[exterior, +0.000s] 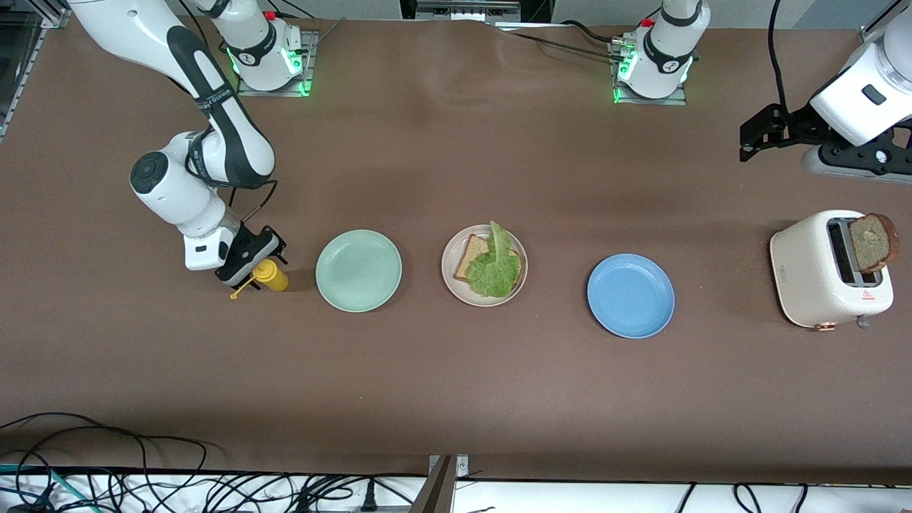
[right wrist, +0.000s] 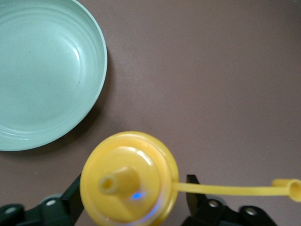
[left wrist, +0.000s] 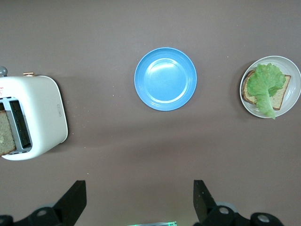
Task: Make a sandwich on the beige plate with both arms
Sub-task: 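Lower the mustard bottle onto the table and open the right gripper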
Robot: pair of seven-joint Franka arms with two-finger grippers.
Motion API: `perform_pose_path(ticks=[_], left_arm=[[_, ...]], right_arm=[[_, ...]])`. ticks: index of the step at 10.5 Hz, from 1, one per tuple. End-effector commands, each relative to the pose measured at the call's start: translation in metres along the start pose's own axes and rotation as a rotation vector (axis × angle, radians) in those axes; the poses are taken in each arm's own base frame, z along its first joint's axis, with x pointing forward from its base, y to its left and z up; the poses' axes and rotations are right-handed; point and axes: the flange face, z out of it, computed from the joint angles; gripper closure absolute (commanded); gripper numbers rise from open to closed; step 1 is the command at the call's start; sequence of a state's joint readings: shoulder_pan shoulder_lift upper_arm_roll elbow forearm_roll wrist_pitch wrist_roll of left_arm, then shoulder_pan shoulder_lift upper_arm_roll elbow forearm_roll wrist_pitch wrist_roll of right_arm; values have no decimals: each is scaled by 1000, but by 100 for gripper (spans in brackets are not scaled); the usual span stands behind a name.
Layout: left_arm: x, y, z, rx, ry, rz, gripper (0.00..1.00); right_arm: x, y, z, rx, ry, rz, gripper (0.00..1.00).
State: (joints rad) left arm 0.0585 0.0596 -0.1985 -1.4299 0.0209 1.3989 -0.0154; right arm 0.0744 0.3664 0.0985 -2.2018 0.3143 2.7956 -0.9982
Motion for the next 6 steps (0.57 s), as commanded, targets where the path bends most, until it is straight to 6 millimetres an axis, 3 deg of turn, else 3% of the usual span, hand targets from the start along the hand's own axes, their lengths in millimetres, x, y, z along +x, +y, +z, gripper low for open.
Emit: perform_pose_path(ticks=[1,4,6], left_arm=[[-4,0,-7,17,2,2,0],[-4,0,-7,17,2,2,0],[-4,0,-7,17,3,2,0]], right_arm=[[-1,7,-18,35,6,12,0],[-6,15,-43,79,-7,42,0],[-3,15,-74,103,-8,82,0]])
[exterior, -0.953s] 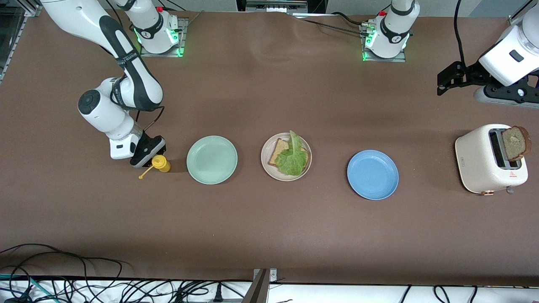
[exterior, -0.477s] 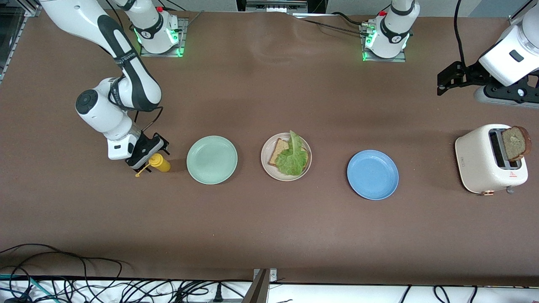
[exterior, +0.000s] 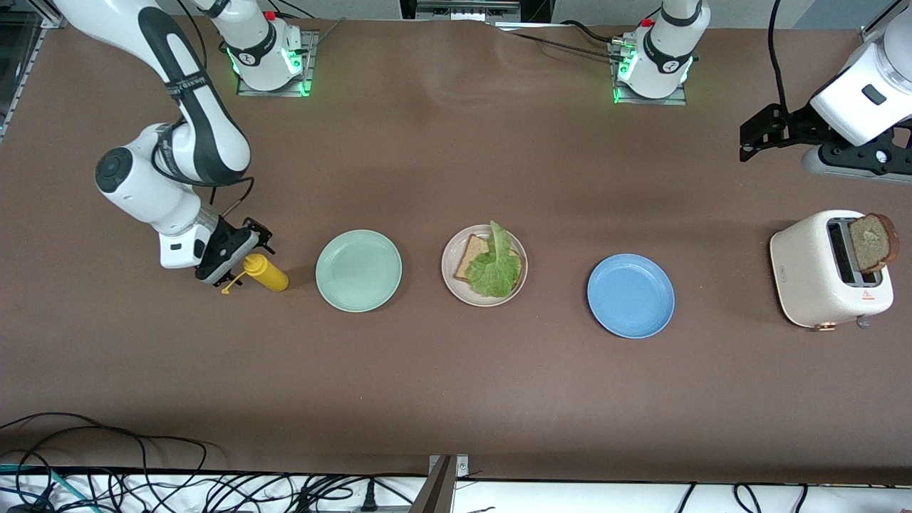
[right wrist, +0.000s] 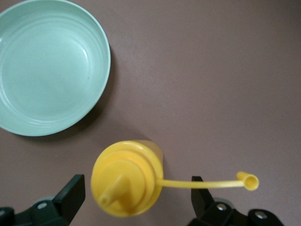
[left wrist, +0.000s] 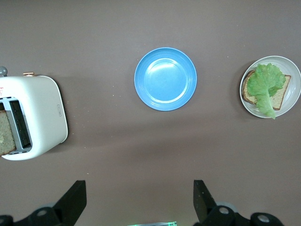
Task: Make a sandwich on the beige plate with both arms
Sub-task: 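Raise and withdraw the right gripper away from the mustard bottle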
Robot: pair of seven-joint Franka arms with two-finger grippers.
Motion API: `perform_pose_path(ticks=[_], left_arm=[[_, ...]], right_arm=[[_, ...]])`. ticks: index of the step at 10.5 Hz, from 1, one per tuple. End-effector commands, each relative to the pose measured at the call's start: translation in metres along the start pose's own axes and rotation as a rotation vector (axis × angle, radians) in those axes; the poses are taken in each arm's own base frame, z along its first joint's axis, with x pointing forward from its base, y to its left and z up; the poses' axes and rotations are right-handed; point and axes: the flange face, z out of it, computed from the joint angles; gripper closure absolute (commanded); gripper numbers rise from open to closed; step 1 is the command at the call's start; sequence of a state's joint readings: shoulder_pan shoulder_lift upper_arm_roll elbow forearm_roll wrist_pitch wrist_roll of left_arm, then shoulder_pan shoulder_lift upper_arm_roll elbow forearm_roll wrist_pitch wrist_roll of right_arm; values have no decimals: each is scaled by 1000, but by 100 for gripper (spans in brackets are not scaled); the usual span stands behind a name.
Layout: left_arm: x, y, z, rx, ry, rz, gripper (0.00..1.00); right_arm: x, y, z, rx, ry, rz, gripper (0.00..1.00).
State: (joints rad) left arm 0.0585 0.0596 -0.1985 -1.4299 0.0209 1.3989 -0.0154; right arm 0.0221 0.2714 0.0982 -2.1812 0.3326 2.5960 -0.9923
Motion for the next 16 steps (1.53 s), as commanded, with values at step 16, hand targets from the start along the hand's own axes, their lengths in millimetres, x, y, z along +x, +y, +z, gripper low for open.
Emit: perform_pose_path(ticks=[16], left_arm=[[29,-201,94,-14,-124,-200,0]], right_arm=[[28,-6,-252,-100,-366,772,0]])
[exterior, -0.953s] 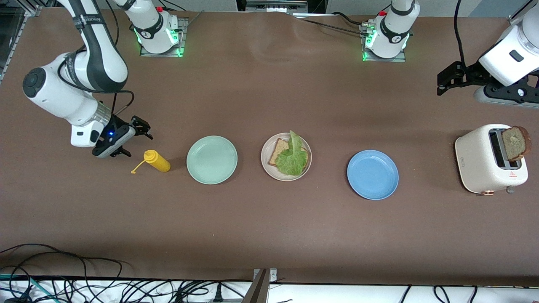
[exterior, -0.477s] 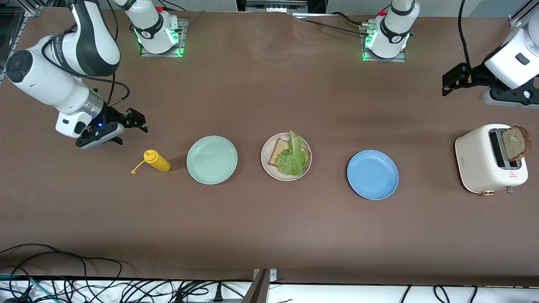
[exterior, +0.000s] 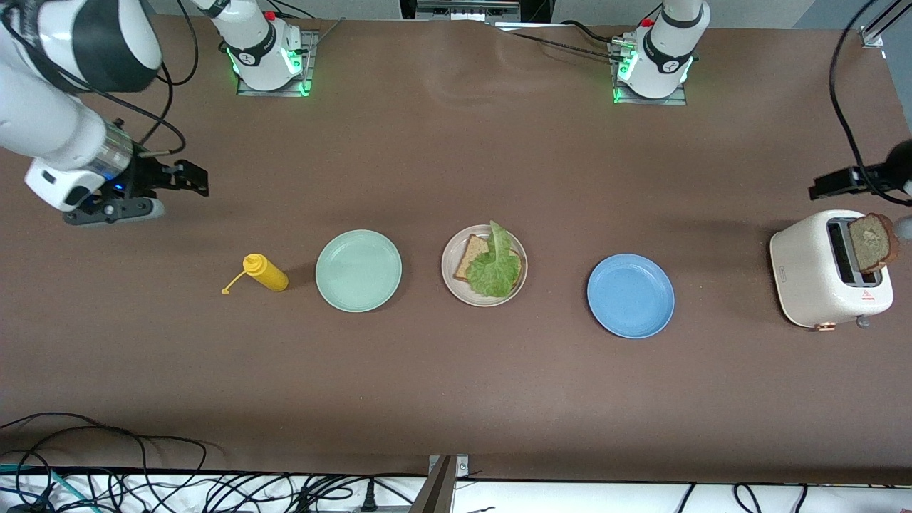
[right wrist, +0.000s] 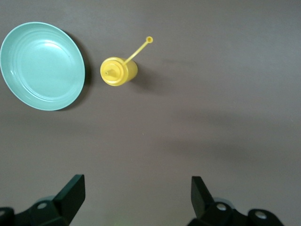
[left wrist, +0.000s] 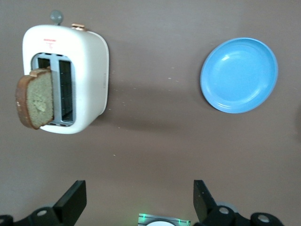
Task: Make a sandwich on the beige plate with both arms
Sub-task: 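Raise and withdraw the right gripper away from the mustard bottle, then grasp the toast slice in the toaster with the left gripper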
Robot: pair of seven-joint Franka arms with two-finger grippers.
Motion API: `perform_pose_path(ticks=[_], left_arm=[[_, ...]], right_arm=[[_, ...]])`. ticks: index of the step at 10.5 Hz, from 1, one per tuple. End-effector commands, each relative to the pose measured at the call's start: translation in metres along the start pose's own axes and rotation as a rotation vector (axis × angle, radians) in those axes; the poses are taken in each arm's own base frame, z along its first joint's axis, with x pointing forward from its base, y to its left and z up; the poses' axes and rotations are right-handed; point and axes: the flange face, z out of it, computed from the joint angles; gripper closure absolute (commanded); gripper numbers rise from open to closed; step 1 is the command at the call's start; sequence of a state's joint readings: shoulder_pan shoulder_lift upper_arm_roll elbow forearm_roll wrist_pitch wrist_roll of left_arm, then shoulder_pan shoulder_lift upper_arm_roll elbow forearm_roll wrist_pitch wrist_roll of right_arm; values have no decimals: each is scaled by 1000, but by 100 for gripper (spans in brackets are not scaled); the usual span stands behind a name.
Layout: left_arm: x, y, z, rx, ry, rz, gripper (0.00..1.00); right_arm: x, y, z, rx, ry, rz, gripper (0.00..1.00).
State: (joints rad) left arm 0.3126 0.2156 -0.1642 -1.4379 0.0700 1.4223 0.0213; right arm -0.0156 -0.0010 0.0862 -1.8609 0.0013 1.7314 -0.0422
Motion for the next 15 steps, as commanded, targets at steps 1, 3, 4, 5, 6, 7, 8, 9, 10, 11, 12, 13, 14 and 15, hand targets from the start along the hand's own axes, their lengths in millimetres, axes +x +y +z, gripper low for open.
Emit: perform_pose_path(ticks=[1,3,4,5,6,7,8,9,10,11,12,13,14,15], left_arm=[[16,-42,9,15,29,79,0],[29,-92,31,59,29,90,0],[33,-116,45,49,28,92,0],[36,-136,61,37,15,86,0],[41,-156,78,26,8,78,2],[44,-171,95,30,-14,77,4],[45,-184,112,22,-31,67,7],[49,-189,125,42,-40,82,7],[53,-193,140,56,-66,92,7],[57,-194,156,47,-89,94,7],[62,-195,167,44,-97,99,11],[64,-192,167,47,-96,104,37],[65,-186,168,45,-104,96,85],[63,-191,166,41,-101,103,99]], right_arm=[[-6,16,-40,-25,-13,72,0],[-24,33,-68,-23,-2,120,0],[-28,40,-81,-23,-3,135,0],[-29,49,-89,-24,1,151,0],[-27,61,-89,-22,17,172,0],[-28,68,-88,-23,14,184,0],[-30,68,-87,-28,6,185,0],[-29,68,-90,-37,16,184,0],[-29,67,-90,-34,13,184,0],[-30,68,-89,-35,9,184,0],[-31,70,-89,-34,2,188,0],[-34,71,-90,-32,-5,195,0],[-36,72,-91,-30,-10,197,0],[-36,70,-92,-23,-6,196,0]])
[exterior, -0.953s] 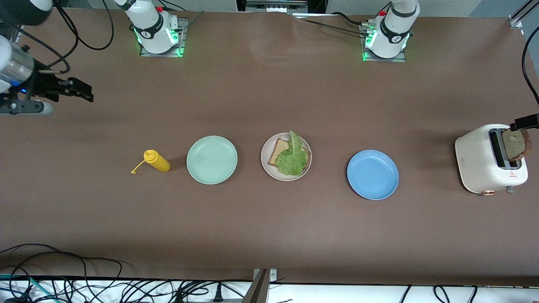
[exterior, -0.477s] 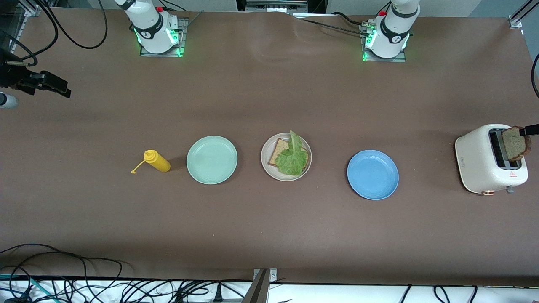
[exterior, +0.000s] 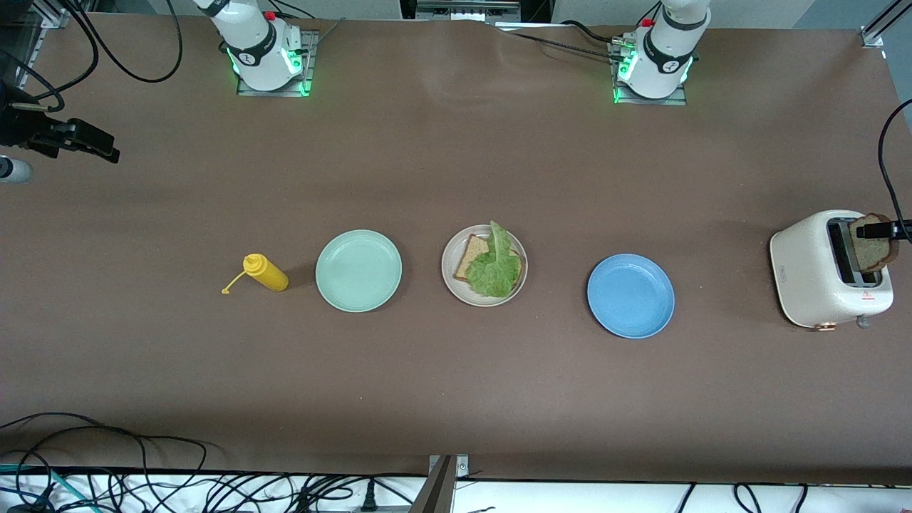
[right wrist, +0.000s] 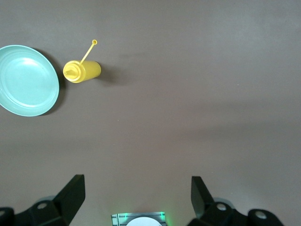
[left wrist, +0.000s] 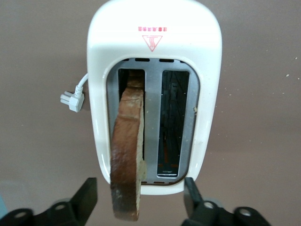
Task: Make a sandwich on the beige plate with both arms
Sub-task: 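Grasp the toast slice in the toaster with the left gripper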
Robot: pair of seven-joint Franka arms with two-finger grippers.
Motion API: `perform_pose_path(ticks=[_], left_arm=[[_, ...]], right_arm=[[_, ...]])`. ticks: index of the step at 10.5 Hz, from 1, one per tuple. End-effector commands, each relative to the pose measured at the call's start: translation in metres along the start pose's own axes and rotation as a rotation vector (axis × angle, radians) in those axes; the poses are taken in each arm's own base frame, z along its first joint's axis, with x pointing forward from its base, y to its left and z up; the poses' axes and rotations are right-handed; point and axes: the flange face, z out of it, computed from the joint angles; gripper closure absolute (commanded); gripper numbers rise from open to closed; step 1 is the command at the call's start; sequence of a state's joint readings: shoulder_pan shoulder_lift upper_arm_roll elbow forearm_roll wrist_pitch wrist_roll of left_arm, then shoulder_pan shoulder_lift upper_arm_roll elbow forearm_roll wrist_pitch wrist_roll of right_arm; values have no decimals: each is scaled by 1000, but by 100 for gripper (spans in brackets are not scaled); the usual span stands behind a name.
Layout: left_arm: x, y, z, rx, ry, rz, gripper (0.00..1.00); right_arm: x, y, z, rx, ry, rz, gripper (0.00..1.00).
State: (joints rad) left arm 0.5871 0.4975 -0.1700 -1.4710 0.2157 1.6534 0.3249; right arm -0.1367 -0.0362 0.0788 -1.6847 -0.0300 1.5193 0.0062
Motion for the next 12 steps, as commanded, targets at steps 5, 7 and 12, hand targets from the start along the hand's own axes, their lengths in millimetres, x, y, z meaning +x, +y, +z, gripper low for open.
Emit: perform_pose_path(ticks=[5,7,12], left_arm=[[1,5,-24,92,17,42,100],[0,18,-45,109,40,56,100],[-37,76,-122,211,42,110,100]], right_arm=[[-6,-43,-13,-16,7,-63,0],[-6,-57,-15,-19,24,-89,0],[-5,-57,-15,-20,27,-86,0]])
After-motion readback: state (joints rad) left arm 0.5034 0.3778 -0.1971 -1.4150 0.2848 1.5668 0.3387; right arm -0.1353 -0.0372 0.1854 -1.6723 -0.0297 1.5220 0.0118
